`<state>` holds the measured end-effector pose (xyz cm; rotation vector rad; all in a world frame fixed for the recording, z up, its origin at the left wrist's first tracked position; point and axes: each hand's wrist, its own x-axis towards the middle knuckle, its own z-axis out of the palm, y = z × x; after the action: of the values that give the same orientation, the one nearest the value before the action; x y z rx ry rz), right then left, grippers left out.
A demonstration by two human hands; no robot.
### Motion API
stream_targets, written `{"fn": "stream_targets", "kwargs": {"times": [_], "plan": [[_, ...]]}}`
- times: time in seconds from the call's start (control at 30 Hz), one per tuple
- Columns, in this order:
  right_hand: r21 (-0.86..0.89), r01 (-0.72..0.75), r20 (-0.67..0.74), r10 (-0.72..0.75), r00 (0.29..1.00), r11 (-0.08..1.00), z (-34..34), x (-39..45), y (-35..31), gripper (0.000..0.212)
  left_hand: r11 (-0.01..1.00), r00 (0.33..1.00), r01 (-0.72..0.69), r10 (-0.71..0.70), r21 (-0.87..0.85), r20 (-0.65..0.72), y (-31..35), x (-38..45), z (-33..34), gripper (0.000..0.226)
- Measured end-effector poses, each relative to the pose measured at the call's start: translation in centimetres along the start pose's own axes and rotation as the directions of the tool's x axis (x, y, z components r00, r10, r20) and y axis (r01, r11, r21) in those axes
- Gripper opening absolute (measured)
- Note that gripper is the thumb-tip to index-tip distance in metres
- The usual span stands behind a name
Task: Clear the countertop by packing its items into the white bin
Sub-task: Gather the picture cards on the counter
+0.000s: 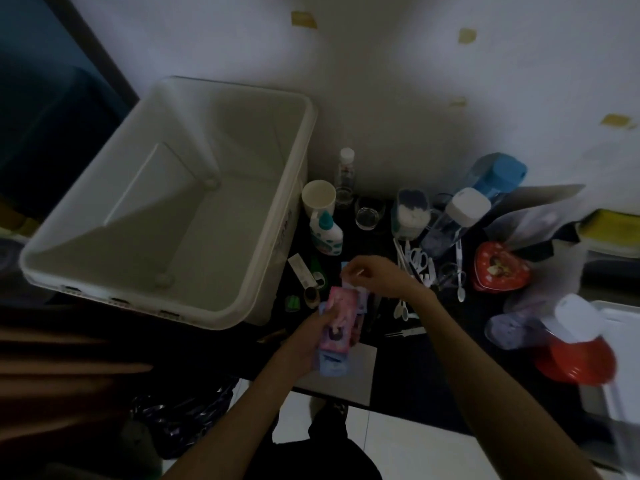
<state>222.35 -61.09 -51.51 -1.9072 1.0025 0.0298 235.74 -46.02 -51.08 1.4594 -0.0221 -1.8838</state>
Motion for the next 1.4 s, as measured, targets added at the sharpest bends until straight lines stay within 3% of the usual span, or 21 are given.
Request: {"fn": "stream_targets", "kwargs": {"times": [0.07, 0.1, 0.17, 0.23, 0.37, 0.57, 0.8, 0.9, 1.07, 1.23, 1.4], "plan": [[-0.152, -0.14, -0.174, 0.113, 0.978, 0.978, 0.7, 1.0, 1.3, 0.051, 0.999, 0.999, -0.019, 0.021, 0.048, -0.027, -0.3, -0.3, -0.7, 0.025], [-0.295, -0.192, -0.166, 0.147, 0.975, 0.936, 1.3, 1.4, 1.7, 0.074, 0.999, 0.999, -0.036, 0.036, 0.032, -0.018, -0.7, -0.5, -1.1, 0.022], [-0.504, -0.149, -0.074, 0.129, 0.989, 0.851, 2.8, 1.8, 2.5, 0.108, 0.998, 0.998, -0.054, 0.054, -0.01, -0.013, -1.0, -0.9, -1.2, 0.022], [-0.577, -0.09, -0.031, 0.089, 0.996, 0.812, 4.2, 1.7, 3.0, 0.117, 0.998, 0.995, -0.055, 0.055, 0.0, -0.08, -0.9, -0.6, -1.5, 0.031], [-0.641, -0.105, -0.085, 0.065, 0.994, 0.76, 5.0, 1.6, 3.1, 0.124, 0.999, 0.994, -0.05, 0.049, 0.0, -0.101, -0.9, -0.8, -2.1, 0.036], [-0.704, -0.169, -0.108, 0.131, 0.985, 0.69, 4.5, 2.1, 2.3, 0.105, 0.999, 0.997, -0.03, 0.028, -0.019, -0.075, -1.2, -1.1, -2.4, 0.029], [-0.715, -0.2, -0.129, 0.154, 0.98, 0.67, 4.6, 2.3, 2.7, 0.102, 0.999, 0.997, -0.021, 0.019, -0.028, -0.072, -1.2, -0.9, -2.6, 0.031], [-0.691, -0.171, -0.107, 0.134, 0.985, 0.703, 4.7, 2.2, 2.4, 0.1, 0.999, 0.997, -0.012, 0.01, -0.031, -0.072, -1.1, -1.1, -2.4, 0.024], [-0.648, -0.151, -0.132, 0.086, 0.988, 0.746, 4.0, 2.2, 1.9, 0.079, 0.998, 0.993, -0.057, 0.055, -0.017, -0.106, -1.1, -0.9, -2.2, 0.039], [-0.436, -0.156, -0.073, 0.138, 0.988, 0.886, 3.3, 2.8, 2.6, 0.076, 0.999, 0.995, -0.048, 0.047, -0.008, -0.088, -1.2, -0.9, -2.3, 0.04], [-0.38, -0.156, -0.008, 0.165, 0.986, 0.912, 0.3, 3.4, 2.3, 0.06, 0.997, 0.993, -0.075, 0.077, 0.034, -0.084, -1.0, -1.0, -2.1, 0.039]]}}
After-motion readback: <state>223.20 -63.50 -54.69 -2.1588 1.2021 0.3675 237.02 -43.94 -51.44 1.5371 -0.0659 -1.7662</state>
